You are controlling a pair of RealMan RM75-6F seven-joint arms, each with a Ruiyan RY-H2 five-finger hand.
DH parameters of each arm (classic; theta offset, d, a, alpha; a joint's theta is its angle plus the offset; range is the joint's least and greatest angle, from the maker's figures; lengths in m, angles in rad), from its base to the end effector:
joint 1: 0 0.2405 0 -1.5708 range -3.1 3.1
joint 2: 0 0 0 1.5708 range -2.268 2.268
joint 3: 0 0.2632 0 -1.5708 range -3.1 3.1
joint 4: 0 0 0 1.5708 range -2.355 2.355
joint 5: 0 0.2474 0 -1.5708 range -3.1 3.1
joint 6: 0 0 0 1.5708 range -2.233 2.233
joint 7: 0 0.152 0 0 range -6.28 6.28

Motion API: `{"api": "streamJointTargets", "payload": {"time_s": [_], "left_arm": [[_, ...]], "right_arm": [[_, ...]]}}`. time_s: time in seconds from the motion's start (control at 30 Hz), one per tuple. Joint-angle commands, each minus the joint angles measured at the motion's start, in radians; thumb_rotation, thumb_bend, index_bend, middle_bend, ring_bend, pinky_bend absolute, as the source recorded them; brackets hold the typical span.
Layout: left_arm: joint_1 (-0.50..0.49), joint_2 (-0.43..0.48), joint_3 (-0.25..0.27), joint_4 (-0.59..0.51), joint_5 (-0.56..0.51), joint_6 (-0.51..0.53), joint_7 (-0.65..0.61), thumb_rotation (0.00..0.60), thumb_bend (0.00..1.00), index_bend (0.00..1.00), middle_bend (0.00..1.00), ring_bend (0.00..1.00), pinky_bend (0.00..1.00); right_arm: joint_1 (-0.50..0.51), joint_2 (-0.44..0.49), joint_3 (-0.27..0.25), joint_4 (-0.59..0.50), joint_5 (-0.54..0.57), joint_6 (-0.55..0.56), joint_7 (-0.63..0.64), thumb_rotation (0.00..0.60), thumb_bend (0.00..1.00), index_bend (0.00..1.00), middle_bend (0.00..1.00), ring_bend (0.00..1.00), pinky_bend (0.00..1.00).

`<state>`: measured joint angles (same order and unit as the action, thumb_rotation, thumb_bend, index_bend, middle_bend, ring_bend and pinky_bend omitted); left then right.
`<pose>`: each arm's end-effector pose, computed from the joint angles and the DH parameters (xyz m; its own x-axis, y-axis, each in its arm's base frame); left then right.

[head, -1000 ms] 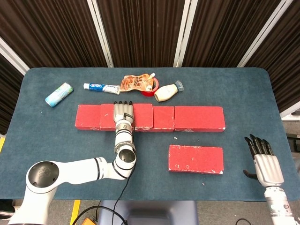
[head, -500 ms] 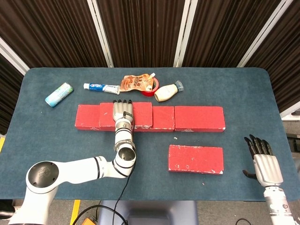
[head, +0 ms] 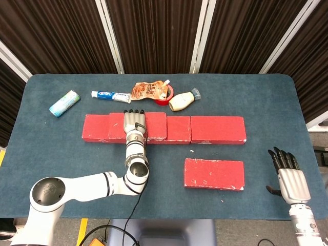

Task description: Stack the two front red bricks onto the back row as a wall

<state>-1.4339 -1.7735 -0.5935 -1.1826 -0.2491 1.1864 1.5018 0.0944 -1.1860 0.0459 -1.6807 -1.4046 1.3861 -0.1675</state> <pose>0.0372 0.4616 -0.0670 0.6504 0.4501 0.6119 0.6933 -0.0228 -0.7203 -0.3232 -0.1912 0.0876 0.4091 -0.1230 0.9042 -0.9074 0.0500 0.4174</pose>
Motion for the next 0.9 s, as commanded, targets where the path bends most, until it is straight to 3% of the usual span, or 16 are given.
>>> {"api": "streamJointTargets", "payload": {"time_s": [0.03, 0.53, 0.9], "left_arm": [[0.000, -0.003, -0.002, 0.003, 0.000, 0.000, 0.001, 0.600, 0.22, 0.00, 0.10, 0.07, 0.12], [0.003, -0.015, -0.016, 0.019, -0.005, -0.002, 0.017, 0.600, 0.21, 0.00, 0.00, 0.00, 0.11], [0.007, -0.012, -0.023, 0.010, 0.002, 0.006, 0.022, 0.600, 0.21, 0.00, 0.00, 0.00, 0.09]], "right_arm": [[0.000, 0.000, 0.000, 0.000, 0.001, -0.001, 0.000, 0.600, 0.00, 0.12, 0.11, 0.00, 0.00], [0.000, 0.001, 0.002, -0.002, 0.003, 0.001, 0.003, 0.600, 0.00, 0.12, 0.11, 0.00, 0.00], [-0.001, 0.001, 0.003, -0.002, 0.004, 0.003, 0.006, 0.600, 0.00, 0.12, 0.11, 0.00, 0.00]]}}
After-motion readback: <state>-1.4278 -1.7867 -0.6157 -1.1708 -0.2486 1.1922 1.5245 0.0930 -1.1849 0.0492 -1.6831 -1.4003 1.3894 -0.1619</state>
